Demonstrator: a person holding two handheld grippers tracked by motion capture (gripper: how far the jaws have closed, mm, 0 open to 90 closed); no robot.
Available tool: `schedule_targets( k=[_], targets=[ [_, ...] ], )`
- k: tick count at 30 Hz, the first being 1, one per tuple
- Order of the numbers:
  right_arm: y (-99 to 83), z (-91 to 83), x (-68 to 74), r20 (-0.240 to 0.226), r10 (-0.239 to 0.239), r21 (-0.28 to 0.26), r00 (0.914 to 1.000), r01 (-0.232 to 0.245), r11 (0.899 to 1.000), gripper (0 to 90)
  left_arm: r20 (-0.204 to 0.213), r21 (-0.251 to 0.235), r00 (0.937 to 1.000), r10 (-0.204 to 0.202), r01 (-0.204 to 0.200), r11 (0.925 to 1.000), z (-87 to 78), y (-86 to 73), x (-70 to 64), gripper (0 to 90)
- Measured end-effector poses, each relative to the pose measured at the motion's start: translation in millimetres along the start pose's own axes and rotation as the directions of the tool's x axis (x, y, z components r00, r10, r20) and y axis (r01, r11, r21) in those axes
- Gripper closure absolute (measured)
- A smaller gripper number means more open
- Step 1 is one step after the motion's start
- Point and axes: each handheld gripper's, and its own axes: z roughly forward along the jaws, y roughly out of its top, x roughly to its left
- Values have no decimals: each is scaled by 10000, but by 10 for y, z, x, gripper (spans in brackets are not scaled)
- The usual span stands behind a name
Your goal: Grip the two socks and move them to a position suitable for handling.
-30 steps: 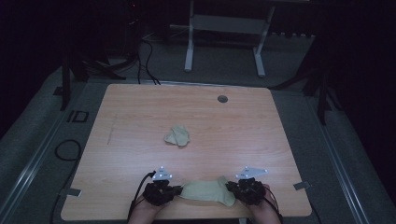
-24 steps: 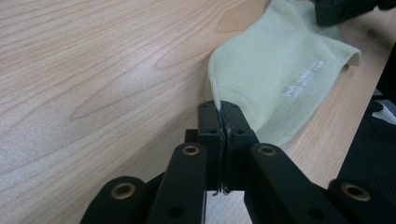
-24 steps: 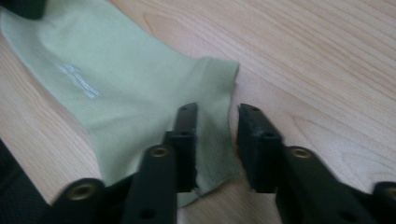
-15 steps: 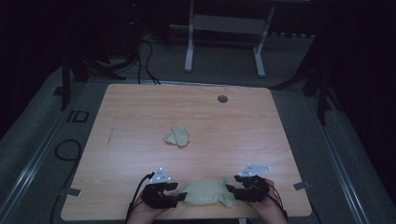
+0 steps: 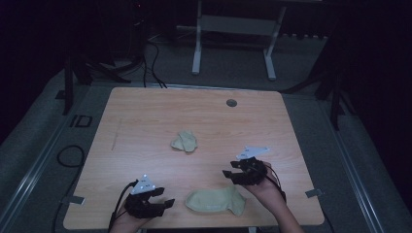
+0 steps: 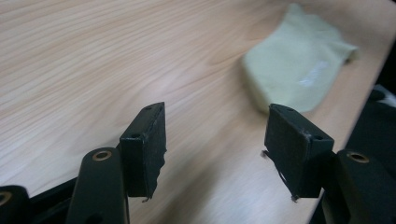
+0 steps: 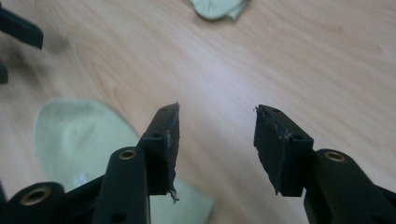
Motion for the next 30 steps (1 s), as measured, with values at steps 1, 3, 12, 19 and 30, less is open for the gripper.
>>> schedule_targets(
  k=[1,3,12,19,30],
  targets=[
    [53,37,-1,70,-55,-46,10000,56,10000,504,-18,-37,10000,-74,74,10000,-17,-17,24,389],
    [159,112,-9,7,-74,-70,10000,74,9999,501,-75,-134,9999,-96,95,9999,-50,-43,54,389],
    [644,511,4,-91,-490,-107,9988,489,9987,504,-145,-289,9998,-121,117,9995,-57,-66,100,409],
    [969,858,43,-100,-654,100,9978,655,9978,515,-89,-388,9995,-290,286,9988,-55,-87,127,408],
    [1255,1398,35,274,-458,626,9986,441,9971,485,-109,-464,9995,-310,305,9985,-73,-103,134,408]
  ],
)
